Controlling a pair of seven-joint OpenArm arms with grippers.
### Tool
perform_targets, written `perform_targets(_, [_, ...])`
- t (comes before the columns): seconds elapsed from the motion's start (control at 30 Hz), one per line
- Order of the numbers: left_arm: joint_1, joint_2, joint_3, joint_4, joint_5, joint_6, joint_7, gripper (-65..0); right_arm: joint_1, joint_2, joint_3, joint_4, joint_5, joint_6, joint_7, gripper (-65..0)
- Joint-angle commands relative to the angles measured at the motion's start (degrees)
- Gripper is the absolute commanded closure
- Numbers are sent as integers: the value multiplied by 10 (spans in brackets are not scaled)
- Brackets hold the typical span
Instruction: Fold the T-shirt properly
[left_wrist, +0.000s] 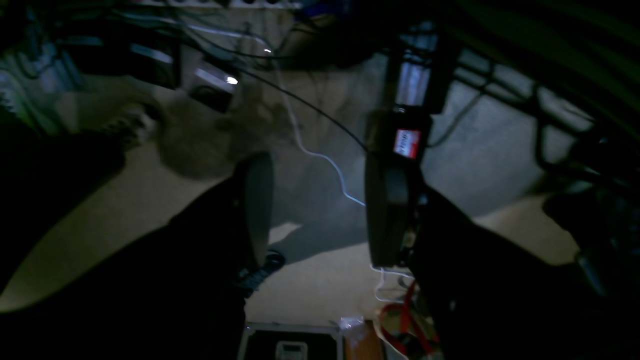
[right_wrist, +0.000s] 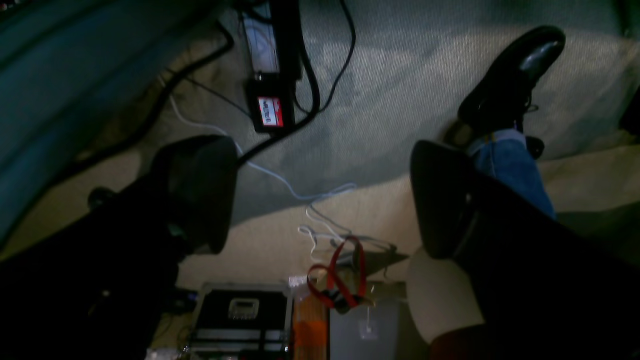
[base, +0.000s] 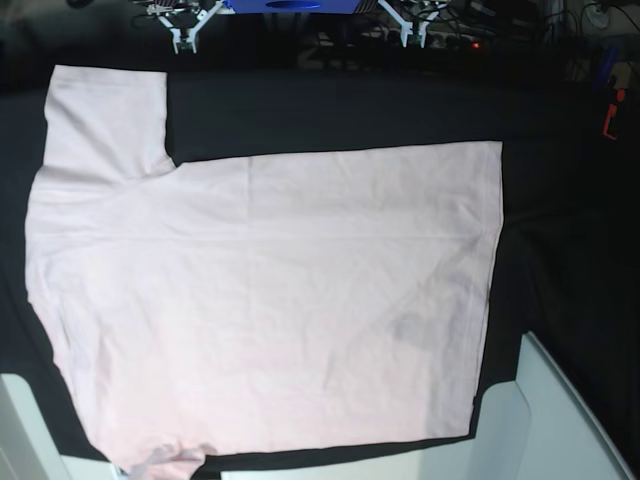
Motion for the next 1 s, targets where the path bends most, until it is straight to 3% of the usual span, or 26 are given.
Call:
perform_targets(0.0, [11, -2, 0, 19, -1, 3, -4, -287, 0, -1, 2, 0, 1, -2, 0, -472])
perform_targets(0.07, [25, -3, -1, 41, -1, 3, -3, -203, 0, -1, 2, 0, 1, -2, -1, -369])
perform_targets(0.17, [29, -5, -1, 44, -1, 3, -3, 0, -1, -1, 2, 0, 1, -2, -1, -136])
perform_targets(0.23, [29, -5, -1, 44, -1, 3, -3, 0, -1, -1, 2, 0, 1, -2, -1, 0])
perform_targets(0.27, [29, -4, -1, 44, -1, 3, -3, -27, -1, -1, 2, 0, 1, -2, -1, 0])
perform_targets(0.3, [29, -3, -1, 44, -1, 3, -3, -45, -1, -1, 2, 0, 1, -2, 1, -41])
perform_targets(0.37, [26, -2, -1, 44, -1, 3, -3, -102, -1, -1, 2, 0, 1, -2, 1, -165])
perform_targets(0.5, [25, -2, -1, 44, -1, 3, -3, -294, -4, -3, 3, 0, 1, -2, 0, -464])
perform_targets(0.57, [28, -2, -1, 45, -1, 3, -4, -317, -11, -9, 2, 0, 1, -2, 3, -524])
perform_targets(0.63, [29, -3, -1, 46, -1, 3, -4, -262, -13, -9, 2, 1, 1, -2, 3, -448])
perform_targets(0.67, [29, -3, -1, 46, -1, 3, -4, -208, -14, -10, 2, 6, 1, -2, 3, -355])
perform_targets(0.73, [29, -3, -2, 46, -2, 3, -4, -39, -17, -12, 2, 16, 1, -2, 3, -90])
perform_targets(0.77, [29, -3, -2, 46, -2, 3, -4, 0, -19, -12, 3, 16, 1, -2, 3, 0])
perform_targets(0.8, [29, -3, -2, 46, -2, 3, -4, 0, -19, -13, 3, 16, 1, -2, 3, 0])
perform_targets(0.87, [29, -3, -2, 46, -2, 3, -4, 0, -20, -13, 3, 16, 1, -2, 3, -61])
perform_targets(0.97, [30, -4, -2, 46, -2, 3, -4, 0, -22, -13, 2, 16, 1, -2, 1, -62])
